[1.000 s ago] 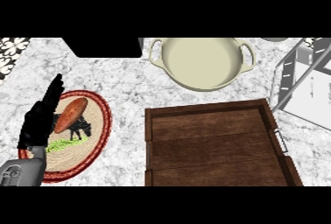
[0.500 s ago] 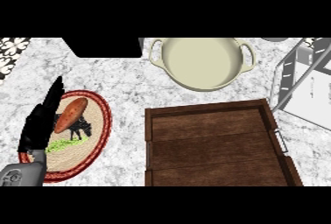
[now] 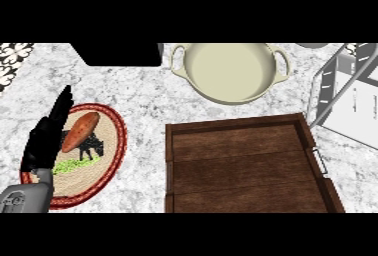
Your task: Pick the bell pepper from the tray and place it in the tiered basket
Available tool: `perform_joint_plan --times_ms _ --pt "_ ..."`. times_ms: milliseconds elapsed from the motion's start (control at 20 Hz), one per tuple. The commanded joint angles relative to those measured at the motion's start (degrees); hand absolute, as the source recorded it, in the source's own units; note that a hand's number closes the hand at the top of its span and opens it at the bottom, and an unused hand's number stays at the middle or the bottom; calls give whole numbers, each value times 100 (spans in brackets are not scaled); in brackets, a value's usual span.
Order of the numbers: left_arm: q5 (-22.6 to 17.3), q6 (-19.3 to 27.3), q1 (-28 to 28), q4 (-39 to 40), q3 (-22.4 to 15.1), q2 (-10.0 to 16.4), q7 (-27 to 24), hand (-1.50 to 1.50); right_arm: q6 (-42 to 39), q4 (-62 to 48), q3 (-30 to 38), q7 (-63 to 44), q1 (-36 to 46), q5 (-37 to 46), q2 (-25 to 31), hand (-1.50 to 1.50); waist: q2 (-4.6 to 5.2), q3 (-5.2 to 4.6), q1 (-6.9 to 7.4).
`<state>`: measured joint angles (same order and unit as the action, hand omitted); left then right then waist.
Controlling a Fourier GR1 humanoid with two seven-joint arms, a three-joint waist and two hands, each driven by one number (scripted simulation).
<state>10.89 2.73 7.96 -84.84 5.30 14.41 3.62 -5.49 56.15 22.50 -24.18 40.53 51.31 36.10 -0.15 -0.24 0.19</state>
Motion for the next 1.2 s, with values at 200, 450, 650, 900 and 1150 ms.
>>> perform_joint_plan --times_ms 200,450,650,900,1150 --pt "-41 -90 -55 -79 122 41 17 0 717 485 540 212 -374 -645 -238 -150 3 24 -28" --pt "161 130 175 24 12 -143 127 0 991 898 802 287 -376 -914 -49 -150 4 23 -39" --pt "11 -148 147 2 118 32 190 0 986 1188 1149 62 -530 -1078 306 -150 4 23 -47" --pt "57 -71 -121 -469 84 -19 516 0 107 1975 1877 -803 -1032 -1811 524 -150 -39 25 -109" --pt "168 96 -123 -172 97 -137 123 0 -977 2715 2934 -769 -2176 -2801 883 -150 -35 22 -206"
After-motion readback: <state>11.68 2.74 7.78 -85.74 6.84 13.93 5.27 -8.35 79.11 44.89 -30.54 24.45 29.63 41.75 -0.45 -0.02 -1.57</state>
